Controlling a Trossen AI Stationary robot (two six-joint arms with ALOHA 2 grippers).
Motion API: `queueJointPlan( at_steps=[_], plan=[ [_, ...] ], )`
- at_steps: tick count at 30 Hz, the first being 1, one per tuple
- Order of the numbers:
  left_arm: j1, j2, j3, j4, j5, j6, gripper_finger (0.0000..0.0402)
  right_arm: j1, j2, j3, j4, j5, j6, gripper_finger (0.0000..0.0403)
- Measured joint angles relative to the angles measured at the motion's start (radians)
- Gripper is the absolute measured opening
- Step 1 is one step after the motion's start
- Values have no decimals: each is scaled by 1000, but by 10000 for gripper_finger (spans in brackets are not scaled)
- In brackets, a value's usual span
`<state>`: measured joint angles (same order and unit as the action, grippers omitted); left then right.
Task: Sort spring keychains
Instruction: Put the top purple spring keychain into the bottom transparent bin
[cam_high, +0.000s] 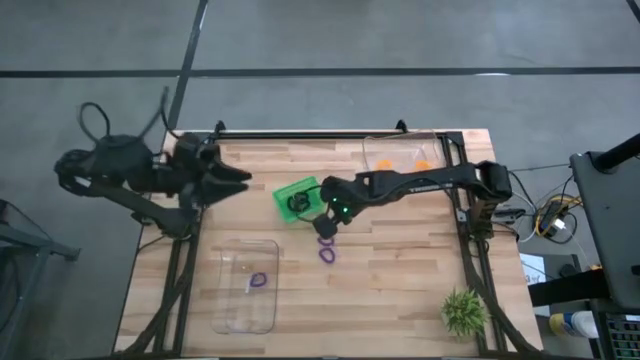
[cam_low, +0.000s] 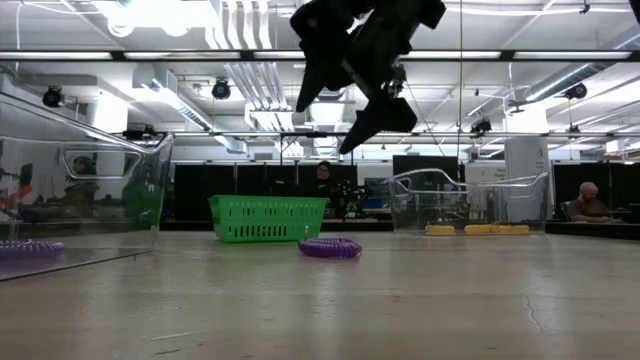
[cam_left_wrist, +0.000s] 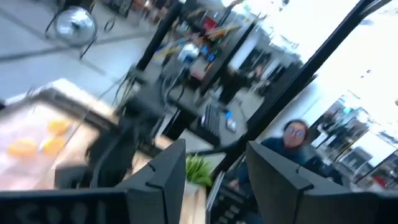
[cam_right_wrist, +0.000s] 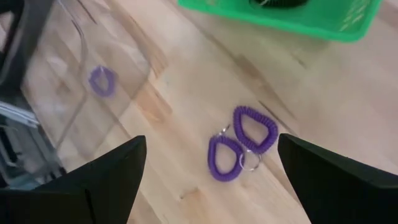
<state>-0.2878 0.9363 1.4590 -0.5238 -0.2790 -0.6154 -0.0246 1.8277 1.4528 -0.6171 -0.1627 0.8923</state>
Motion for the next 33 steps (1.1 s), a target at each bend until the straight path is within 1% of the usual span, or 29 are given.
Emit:
queueJointPlan(
  at_steps=[8,15,27,33],
  plan=[
    [0,-8,9,89,8,65,160,36,99,1,-10,1,-36,359],
    [0,-3,9,93,13,67,160,58,187,10,-27,-3,-58,359],
    [0,7,9,82,19,81,160,105,197,11,-65,4,-62,359],
    [0,18,9,80,19,91,160,104,205,10,-83,9,-62,359]
  ],
)
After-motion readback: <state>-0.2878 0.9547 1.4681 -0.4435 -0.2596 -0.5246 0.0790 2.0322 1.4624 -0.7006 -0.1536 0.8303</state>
